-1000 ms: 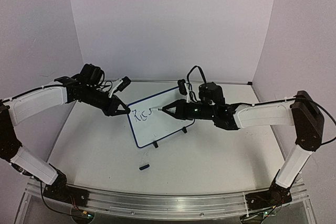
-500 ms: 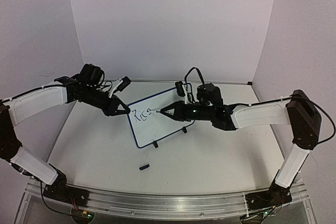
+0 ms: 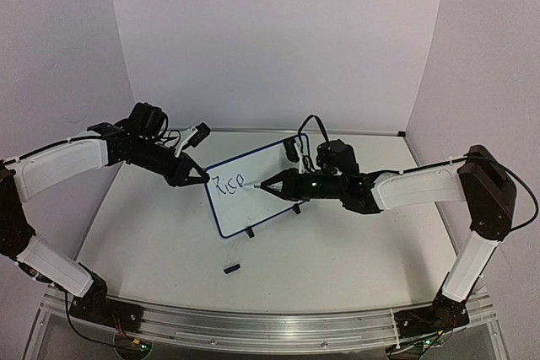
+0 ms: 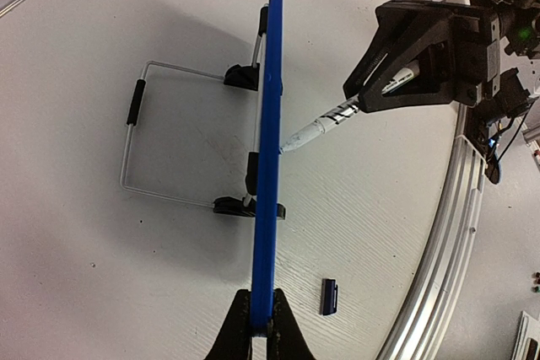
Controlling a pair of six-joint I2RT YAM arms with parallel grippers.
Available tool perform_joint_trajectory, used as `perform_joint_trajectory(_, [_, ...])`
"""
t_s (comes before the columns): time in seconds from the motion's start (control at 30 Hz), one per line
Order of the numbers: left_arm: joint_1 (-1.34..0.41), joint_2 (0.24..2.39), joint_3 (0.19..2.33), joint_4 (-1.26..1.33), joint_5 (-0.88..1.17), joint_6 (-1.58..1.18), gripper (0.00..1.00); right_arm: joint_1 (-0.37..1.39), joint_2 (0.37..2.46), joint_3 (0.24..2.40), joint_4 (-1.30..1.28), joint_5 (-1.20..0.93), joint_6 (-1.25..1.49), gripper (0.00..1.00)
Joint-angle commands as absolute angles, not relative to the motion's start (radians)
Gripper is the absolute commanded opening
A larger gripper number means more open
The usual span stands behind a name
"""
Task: Write a sentence on the whiteboard
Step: Write with the whiteboard marker on the whiteboard.
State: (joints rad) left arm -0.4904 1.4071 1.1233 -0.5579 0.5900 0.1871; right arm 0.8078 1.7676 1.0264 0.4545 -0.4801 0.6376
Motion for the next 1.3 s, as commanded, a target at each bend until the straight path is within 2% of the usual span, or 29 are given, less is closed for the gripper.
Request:
perform_joint_trajectory(0.0, [-0.499,1.405,1.132,-0.581,0.602,0.193,0.0,0.804,1.773,1.019,0.478,-0.443,0.644,0.0])
perform_joint_trajectory(0.8, [-0.499,1.398,1.131,-0.58,0.598,0.194,0.0,0.803,1.628,0.977,0.424,-0.355,0.604,0.0])
perform_joint_trajectory(1.27, [-0.5,1.401,1.131,-0.58,0.598,0.193,0.0,0.803,1.672,0.995,0.417,-0.358,0.605,0.0])
